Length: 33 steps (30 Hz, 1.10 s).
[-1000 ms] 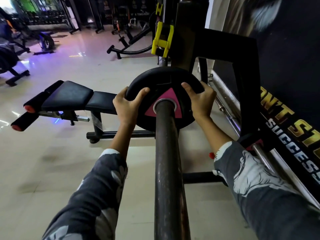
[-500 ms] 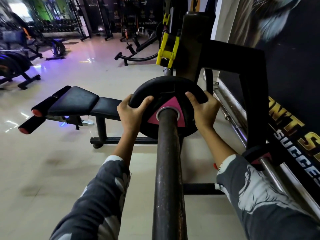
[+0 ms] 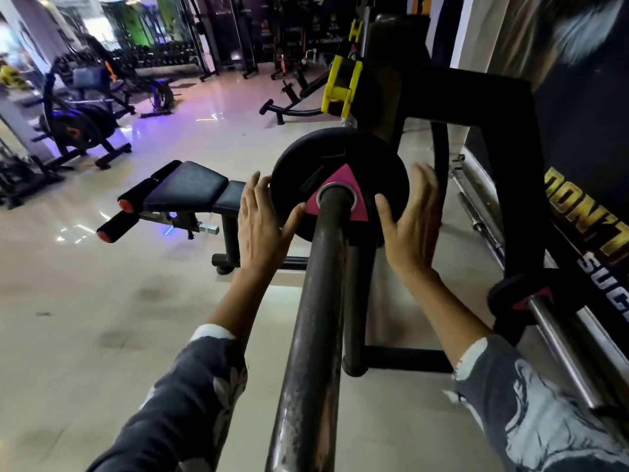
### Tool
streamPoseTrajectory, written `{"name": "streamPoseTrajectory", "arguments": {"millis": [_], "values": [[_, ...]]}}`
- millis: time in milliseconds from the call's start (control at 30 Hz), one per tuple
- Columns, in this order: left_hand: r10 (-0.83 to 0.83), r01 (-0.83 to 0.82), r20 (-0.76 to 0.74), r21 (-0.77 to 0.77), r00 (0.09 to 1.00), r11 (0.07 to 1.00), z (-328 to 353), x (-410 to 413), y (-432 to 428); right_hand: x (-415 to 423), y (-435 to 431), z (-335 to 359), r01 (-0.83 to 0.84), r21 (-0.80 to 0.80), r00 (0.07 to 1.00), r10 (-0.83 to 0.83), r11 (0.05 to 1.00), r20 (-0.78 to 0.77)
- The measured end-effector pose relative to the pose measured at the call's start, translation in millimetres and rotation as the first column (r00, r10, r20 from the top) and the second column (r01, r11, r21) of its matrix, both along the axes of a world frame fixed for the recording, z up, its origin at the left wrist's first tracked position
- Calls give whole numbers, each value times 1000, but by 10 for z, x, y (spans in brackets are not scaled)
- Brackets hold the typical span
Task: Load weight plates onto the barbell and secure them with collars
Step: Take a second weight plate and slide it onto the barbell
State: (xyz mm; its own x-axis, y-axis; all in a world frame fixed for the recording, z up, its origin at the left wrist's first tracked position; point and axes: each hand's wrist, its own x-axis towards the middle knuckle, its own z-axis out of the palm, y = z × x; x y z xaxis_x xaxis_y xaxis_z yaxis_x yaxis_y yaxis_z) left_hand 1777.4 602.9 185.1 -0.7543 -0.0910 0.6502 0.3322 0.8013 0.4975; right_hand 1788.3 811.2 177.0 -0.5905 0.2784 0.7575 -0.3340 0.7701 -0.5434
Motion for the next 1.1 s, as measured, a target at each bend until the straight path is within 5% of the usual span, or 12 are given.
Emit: {"name": "streamPoseTrajectory", "arguments": {"millis": [233, 667, 1100], "values": [[-91, 92, 13, -78, 996, 993, -102, 1064, -1, 1114, -326, -126, -150, 52, 958, 132, 987, 253], [-203, 203, 8, -2, 979, 979, -352, 3565, -302, 3756, -744, -371, -153, -53, 930, 162, 987, 331], [-366, 419, 348, -89, 863, 903, -963, 3932, 833, 4371, 468, -897, 22, 34, 801, -38, 999, 598]]}}
